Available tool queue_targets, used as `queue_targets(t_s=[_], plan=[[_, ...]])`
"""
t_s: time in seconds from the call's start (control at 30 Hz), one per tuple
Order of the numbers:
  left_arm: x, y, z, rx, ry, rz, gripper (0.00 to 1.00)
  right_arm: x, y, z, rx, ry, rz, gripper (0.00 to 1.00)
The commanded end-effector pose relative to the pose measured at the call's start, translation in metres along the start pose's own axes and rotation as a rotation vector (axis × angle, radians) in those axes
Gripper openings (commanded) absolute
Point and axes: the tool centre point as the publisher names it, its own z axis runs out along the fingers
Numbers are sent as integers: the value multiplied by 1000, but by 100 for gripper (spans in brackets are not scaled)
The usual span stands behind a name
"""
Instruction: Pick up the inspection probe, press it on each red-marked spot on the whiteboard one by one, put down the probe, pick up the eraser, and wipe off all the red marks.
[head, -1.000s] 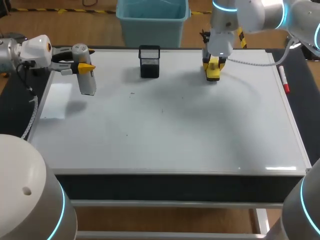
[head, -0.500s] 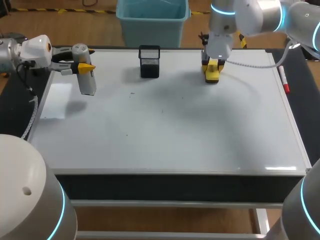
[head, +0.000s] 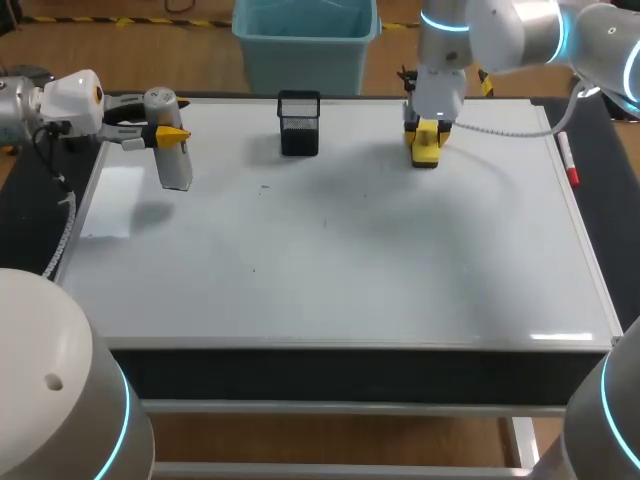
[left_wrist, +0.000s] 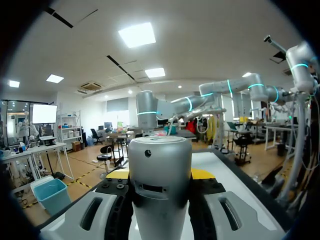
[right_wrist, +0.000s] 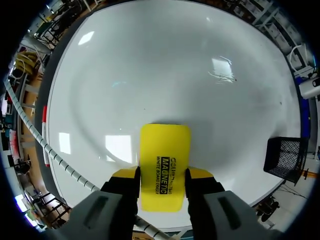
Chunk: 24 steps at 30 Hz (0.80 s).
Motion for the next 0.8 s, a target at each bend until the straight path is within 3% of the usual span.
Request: queue_targets(t_s=[0.03,0.27,0.67,0.8], plan=[[0,-2,0,-2,1,-1,0,1,1,-11,14,-4,0,100],[0,-2,0,-2,1,-1,0,10,1,-37,61,-96,85,100],[0,-2,0,-2,1,-1,0,35,7,-101,56,-412,360,100],[0,-2,0,-2,1,-1,0,42,12,-122,28,-409,443,100]])
